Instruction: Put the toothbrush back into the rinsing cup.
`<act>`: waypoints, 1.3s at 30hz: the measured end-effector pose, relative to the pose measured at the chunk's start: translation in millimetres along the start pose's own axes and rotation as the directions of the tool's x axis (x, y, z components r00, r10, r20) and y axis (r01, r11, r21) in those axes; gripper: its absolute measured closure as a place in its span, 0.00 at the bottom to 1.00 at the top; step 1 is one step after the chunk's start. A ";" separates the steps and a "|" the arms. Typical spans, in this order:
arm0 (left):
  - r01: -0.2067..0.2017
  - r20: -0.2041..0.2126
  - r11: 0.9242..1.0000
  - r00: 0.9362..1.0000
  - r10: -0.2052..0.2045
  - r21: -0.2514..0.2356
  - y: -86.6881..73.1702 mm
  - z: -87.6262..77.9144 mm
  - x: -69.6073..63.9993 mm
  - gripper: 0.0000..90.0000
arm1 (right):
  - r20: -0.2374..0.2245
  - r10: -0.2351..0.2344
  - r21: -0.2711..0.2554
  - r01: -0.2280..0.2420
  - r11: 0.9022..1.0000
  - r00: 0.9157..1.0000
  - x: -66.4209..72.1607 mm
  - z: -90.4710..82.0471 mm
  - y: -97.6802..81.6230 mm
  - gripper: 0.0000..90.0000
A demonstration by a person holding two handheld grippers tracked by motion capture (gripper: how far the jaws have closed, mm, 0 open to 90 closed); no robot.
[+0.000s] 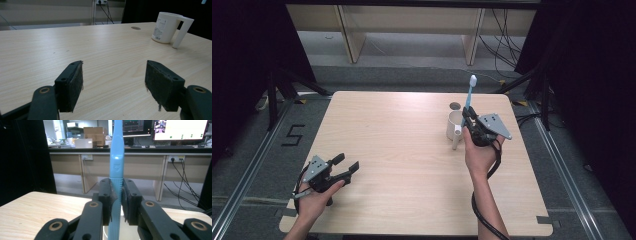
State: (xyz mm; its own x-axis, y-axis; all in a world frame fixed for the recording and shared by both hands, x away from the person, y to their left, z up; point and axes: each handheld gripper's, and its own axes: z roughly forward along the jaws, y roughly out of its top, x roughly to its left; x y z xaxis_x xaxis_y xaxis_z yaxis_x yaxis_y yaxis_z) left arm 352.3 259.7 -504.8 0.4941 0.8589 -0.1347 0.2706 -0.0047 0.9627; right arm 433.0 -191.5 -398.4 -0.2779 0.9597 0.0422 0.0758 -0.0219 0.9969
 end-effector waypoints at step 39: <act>-0.001 0.001 1.000 1.000 0.001 0.006 -1.4 0.1 -0.1 0.34 | 0.006 0.013 0.040 -0.014 0.999 1.000 4.2 8.8 -18.0 0.88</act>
State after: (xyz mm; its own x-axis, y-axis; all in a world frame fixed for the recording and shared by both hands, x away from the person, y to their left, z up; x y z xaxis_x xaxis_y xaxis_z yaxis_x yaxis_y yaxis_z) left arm 352.0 259.6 -506.1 0.4954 0.8582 -0.1343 0.2753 -0.0085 0.9613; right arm 438.9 -184.6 -416.7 -0.2708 0.9610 0.0550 0.1181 -0.0236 0.9927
